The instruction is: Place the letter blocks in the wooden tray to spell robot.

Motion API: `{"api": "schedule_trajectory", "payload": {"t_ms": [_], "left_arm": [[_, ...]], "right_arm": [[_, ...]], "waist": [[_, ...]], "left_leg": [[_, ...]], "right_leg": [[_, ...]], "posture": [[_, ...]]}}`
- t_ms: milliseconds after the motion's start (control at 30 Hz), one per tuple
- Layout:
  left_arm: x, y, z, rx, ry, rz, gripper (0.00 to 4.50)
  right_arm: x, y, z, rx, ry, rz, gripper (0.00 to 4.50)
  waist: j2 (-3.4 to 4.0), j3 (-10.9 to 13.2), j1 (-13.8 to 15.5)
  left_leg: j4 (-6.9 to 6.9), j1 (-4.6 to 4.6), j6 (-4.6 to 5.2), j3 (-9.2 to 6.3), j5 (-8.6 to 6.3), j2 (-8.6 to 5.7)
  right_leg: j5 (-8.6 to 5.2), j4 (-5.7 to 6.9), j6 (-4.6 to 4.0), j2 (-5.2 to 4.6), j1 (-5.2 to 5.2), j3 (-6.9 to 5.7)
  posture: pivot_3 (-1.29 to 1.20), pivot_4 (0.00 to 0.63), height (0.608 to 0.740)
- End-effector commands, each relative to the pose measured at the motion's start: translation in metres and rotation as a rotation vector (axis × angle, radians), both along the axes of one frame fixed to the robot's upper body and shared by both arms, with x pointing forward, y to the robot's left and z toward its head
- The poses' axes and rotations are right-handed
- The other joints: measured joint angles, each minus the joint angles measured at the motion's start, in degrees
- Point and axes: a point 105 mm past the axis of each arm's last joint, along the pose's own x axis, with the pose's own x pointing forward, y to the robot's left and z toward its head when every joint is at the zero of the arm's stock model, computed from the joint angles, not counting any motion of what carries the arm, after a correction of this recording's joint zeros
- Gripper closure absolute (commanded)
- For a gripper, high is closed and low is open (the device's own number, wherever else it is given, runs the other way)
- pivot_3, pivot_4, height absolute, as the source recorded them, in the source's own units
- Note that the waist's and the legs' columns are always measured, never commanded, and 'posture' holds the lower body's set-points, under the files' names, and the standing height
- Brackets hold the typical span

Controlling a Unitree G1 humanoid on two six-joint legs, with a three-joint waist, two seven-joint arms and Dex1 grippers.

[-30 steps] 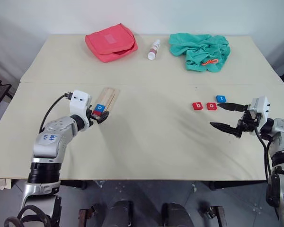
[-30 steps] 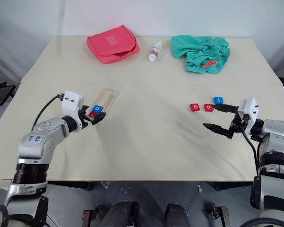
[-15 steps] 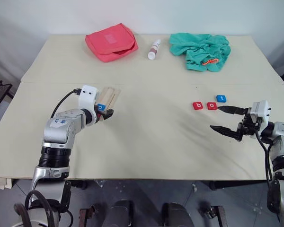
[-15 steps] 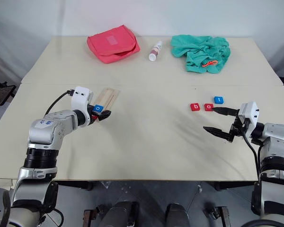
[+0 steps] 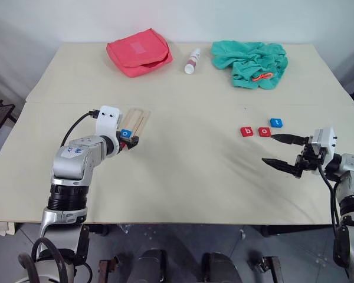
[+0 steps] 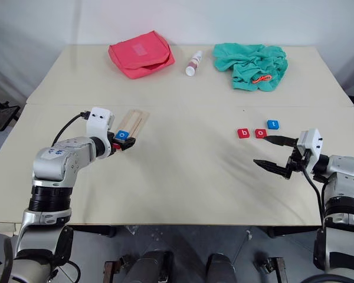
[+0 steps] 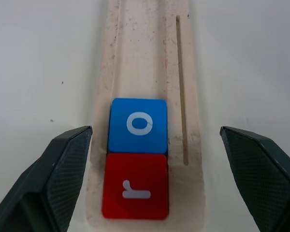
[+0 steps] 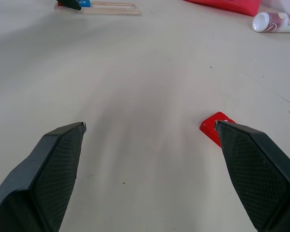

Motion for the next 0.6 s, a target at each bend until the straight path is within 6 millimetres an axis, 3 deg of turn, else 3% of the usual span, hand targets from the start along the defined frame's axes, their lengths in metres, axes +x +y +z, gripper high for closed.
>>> {"api": "schedule_trajectory", "payload": {"t_ms": [33,400,600], "left_arm": [[-0.005,0.005,0.005,0.004,-0.006,0.027,0.0],[-0.011,0.007,-0.007,-0.009,0.07,0.054,0.0],[-0.01,0.013,-0.002,-0.017,0.055,0.085,0.0]], "right_arm": [[-0.001,0.001,0.011,-0.01,-0.032,0.038,0.05],[0.0,0.003,0.012,-0.008,-0.036,0.039,0.05],[0.0,0.002,0.012,-0.01,-0.036,0.036,0.05]], "waist": [[0.0,0.0,0.0],[0.0,0.0,0.0],[0.0,0.0,-0.1]], "left_leg": [[0.0,0.0,0.0,0.01,0.0,0.0],[0.0,0.01,0.0,0.02,0.0,0.0],[0.0,0.02,0.0,0.05,0.0,0.01]], "right_leg": [[0.0,0.0,0.0,0.0,0.0,0.0],[0.0,0.0,0.0,0.0,-0.01,0.03],[0.0,0.0,0.0,0.0,-0.01,0.05]], "posture": [[0.0,0.15,0.74],[0.0,0.15,0.74],[0.0,0.15,0.74]]}}
